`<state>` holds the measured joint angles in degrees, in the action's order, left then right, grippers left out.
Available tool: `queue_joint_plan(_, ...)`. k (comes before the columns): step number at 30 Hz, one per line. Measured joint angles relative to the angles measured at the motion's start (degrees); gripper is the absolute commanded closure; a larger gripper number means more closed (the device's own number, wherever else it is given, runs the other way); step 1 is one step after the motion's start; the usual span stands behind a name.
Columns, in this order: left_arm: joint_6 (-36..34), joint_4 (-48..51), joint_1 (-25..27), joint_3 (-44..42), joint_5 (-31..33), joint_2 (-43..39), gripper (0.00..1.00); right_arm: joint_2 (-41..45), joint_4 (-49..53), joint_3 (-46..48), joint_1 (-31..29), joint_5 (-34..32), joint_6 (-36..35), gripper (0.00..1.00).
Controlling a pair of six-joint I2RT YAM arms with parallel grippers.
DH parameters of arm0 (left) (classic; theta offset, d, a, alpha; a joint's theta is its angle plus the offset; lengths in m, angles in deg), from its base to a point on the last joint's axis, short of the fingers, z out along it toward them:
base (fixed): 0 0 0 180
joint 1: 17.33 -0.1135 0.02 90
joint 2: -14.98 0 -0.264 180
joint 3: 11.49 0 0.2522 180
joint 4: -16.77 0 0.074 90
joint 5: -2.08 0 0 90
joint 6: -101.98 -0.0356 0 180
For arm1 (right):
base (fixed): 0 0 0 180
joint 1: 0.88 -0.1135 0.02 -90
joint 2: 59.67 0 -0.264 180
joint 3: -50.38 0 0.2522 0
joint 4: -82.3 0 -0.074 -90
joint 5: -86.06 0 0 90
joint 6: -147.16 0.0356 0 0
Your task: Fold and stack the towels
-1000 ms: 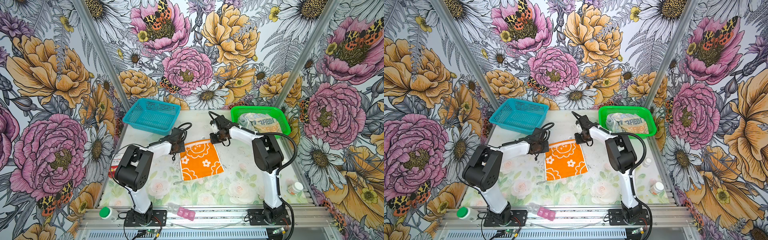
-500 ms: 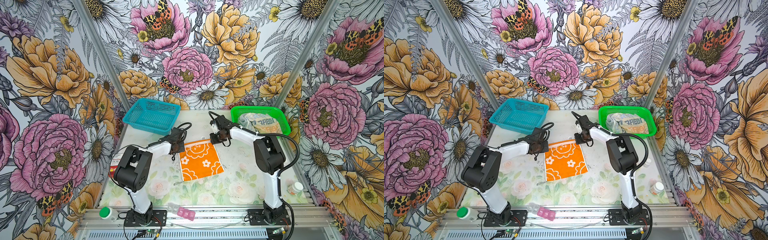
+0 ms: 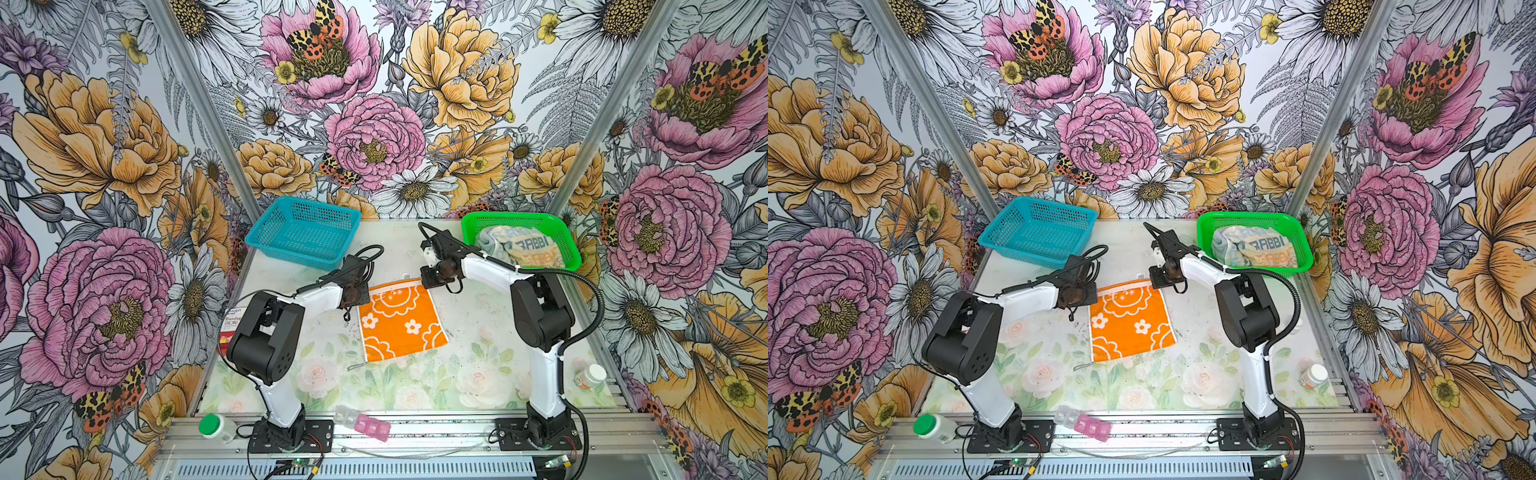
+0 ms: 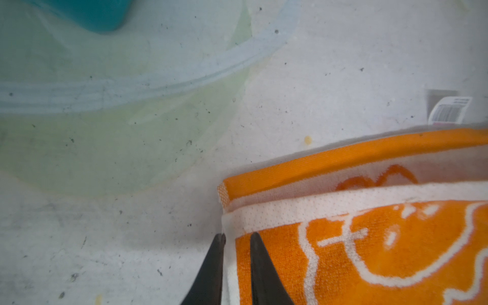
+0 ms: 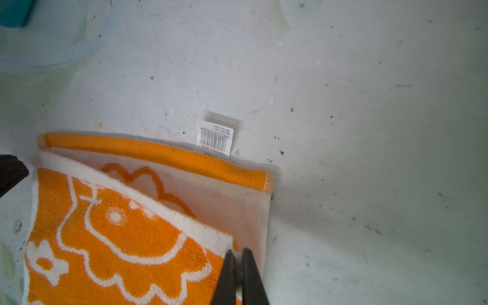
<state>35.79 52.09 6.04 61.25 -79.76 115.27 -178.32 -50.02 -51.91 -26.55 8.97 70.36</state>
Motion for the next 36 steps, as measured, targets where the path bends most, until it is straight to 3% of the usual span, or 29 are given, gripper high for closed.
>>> queue_joint_plan(36, 0.02, 0.04, 0.07, -0.04, -0.04, -0.44, 0.77, 10.86, 1.57, 6.71, -2.08, -0.20, 0.87, 1.00)
